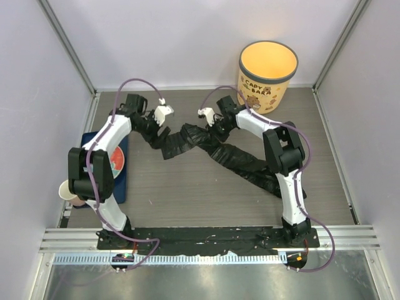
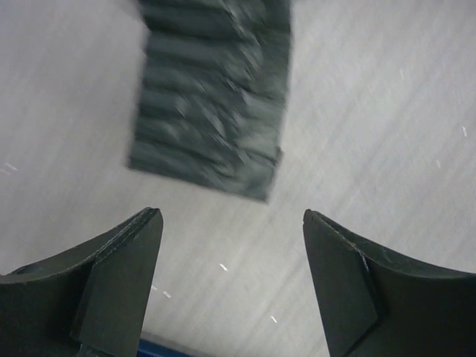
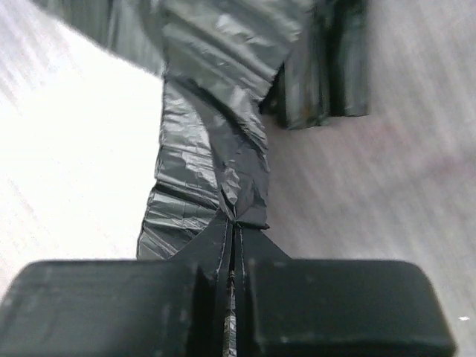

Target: Put the trash bags into the trash bin

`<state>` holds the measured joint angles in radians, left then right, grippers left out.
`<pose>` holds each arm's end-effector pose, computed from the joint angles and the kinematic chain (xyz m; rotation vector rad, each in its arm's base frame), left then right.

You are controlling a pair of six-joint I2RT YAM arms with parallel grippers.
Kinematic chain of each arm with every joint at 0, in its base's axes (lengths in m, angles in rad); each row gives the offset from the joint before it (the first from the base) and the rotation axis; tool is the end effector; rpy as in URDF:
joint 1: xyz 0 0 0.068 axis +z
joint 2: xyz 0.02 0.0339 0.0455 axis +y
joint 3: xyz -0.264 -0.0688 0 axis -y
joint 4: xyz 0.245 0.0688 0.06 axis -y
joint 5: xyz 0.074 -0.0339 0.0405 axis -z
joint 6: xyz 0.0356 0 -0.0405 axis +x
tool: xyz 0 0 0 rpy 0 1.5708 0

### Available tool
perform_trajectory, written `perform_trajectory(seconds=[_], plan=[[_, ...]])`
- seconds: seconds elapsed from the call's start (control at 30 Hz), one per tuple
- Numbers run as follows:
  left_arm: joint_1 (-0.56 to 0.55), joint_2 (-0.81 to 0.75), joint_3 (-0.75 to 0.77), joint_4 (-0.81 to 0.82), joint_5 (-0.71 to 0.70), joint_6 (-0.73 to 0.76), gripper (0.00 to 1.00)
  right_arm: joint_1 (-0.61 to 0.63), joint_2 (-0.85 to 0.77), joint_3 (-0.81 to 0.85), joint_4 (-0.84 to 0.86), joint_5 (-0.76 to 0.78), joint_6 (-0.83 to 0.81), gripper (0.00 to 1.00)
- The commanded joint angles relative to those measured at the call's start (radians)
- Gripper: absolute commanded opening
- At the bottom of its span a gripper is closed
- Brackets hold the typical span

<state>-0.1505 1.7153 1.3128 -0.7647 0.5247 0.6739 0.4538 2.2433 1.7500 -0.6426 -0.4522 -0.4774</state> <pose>0.3415 -0.0698 0.2376 1.1601 2.3005 -0.5311 0.4186 0.2215 0.1607 -1.3061 2.3004 0.6008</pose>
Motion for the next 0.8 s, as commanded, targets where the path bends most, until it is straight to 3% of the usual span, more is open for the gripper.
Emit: perform_trajectory(seconds=[0.0, 0.13, 0.27, 0.5, 0.77], plan=[[0.005, 0.154, 0.182, 0.099, 0.084, -0.114, 0.81, 0.022, -0.173, -0.146, 0.009, -0.078, -0.049, 0.01], [0.002, 0.314, 0.432, -0.030, 0.202, -0.192, 0.83, 0.032, -0.362, -0.286, 0.095, -0.138, -0.053, 0.01], [-0.033, 0.415, 0.563, -0.044, 0.255, -0.362, 0.86, 0.065, -0.421, -0.334, 0.064, -0.125, -0.087, 0.01], [-0.185, 0.429, 0.479, 0.062, 0.110, -0.614, 0.93, 0.077, -0.464, -0.428, 0.098, -0.077, -0.082, 0.01], [-0.316, 0.448, 0.402, 0.103, -0.164, -0.705, 0.94, 0.089, -0.491, -0.498, 0.089, -0.053, -0.087, 0.01]])
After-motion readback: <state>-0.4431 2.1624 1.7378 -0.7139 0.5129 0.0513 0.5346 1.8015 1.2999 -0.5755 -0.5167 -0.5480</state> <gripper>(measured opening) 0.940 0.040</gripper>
